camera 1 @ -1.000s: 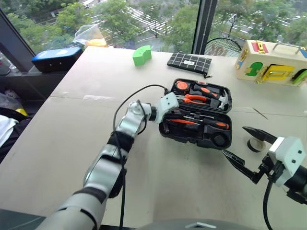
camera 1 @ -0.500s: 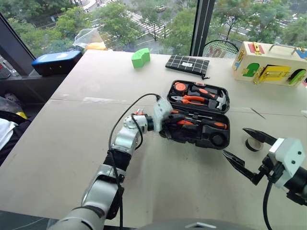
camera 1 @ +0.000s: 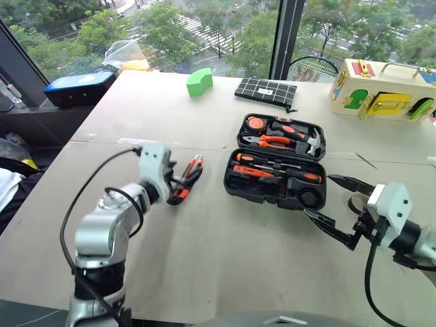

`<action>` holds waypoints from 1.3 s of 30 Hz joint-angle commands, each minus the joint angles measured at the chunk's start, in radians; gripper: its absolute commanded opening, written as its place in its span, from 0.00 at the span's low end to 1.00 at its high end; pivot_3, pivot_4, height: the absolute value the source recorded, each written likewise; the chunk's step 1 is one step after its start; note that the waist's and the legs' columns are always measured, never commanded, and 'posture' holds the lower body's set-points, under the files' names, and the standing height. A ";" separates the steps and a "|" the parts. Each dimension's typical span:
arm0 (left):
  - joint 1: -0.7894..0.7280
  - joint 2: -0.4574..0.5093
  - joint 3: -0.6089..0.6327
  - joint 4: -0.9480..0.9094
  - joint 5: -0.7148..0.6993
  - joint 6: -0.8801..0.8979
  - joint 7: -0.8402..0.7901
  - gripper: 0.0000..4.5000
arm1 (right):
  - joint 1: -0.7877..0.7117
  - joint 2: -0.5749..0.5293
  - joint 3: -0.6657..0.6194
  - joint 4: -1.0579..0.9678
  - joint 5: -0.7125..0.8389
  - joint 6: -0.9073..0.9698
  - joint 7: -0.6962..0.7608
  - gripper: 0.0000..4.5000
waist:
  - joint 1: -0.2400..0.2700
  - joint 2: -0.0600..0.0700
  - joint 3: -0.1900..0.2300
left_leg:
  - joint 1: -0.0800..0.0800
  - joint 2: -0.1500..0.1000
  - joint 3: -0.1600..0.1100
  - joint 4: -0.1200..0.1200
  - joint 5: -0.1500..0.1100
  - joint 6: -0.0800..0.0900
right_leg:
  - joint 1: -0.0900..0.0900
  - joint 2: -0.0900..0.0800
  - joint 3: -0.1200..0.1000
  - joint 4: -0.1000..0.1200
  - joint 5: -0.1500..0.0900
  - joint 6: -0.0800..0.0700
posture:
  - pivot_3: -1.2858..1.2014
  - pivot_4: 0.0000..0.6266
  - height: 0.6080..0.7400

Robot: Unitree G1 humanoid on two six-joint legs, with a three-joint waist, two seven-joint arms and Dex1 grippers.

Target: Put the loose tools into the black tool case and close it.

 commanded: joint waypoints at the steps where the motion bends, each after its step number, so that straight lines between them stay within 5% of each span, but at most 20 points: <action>1: 0.027 0.005 -0.047 -0.038 0.042 0.040 0.073 0.98 | -0.032 -0.019 -0.003 0.006 0.016 -0.011 0.022 1.00 | 0.008 -0.001 0.002 | 0.000 0.000 0.000 0.000 0.000 0.000 | 0.000 0.000 -0.001 0.000 0.000 0.000 | 0.52 0.24 1.00; 3: 0.045 0.001 -0.061 -0.022 0.049 0.035 0.085 0.98 | -0.040 -0.026 -0.009 0.008 0.026 -0.004 0.028 1.00 | 0.012 -0.001 0.001 | 0.000 0.000 0.000 0.000 0.000 0.000 | 0.000 0.000 0.000 0.000 0.000 0.000 | 0.52 0.24 1.00; 10: 0.031 0.004 -0.012 0.038 -0.026 -0.102 -0.029 0.36 | 0.008 -0.027 -0.041 -0.032 0.040 -0.008 0.032 1.00 | 0.015 -0.001 0.002 | 0.000 0.000 0.001 -0.001 0.000 0.000 | 0.000 0.000 0.000 -0.002 0.000 -0.001 | 0.52 0.24 1.00; 14: -0.085 0.042 -0.015 0.123 -0.097 -0.233 -0.215 0.36 | 0.066 -0.015 -0.071 -0.064 0.041 -0.013 0.018 1.00 | 0.018 -0.002 0.003 | -0.001 0.000 0.001 -0.001 0.000 0.000 | 0.000 0.000 0.000 -0.002 0.000 -0.001 | 0.52 0.24 1.00; 17: -0.213 0.115 -0.141 0.218 -0.103 -0.324 -0.469 0.36 | 0.113 -0.010 -0.112 -0.078 0.047 -0.020 0.024 1.00 | 0.020 -0.003 0.004 | -0.002 -0.001 0.000 -0.001 0.000 0.000 | 0.000 0.000 -0.002 -0.002 0.000 -0.001 | 0.52 0.24 1.00; 25: -0.610 0.097 -0.532 0.736 0.139 -0.838 -1.016 0.36 | 0.287 0.004 -0.312 -0.090 0.063 -0.062 0.099 1.00 | 0.013 0.000 0.005 | -0.003 -0.002 0.000 -0.002 0.000 0.000 | 0.001 0.001 0.000 -0.007 0.000 -0.001 | 0.52 0.24 1.00; 29: -0.716 0.018 -0.614 1.000 0.264 -1.089 -1.057 0.36 | 0.345 0.032 -0.351 -0.118 0.057 -0.071 0.092 1.00 | 0.010 0.001 0.006 | -0.003 -0.001 0.000 -0.003 0.000 0.000 | 0.001 0.003 0.000 -0.007 0.000 -0.001 | 0.52 0.24 1.00; 39: -0.829 -0.061 -0.649 1.269 0.409 -1.238 -1.083 0.36 | 0.446 0.110 -0.366 -0.191 0.035 -0.086 0.062 1.00 | 0.013 0.000 0.007 | -0.005 -0.001 -0.001 -0.002 0.000 0.000 | 0.000 0.002 0.000 -0.008 -0.001 0.000 | 0.52 0.24 1.00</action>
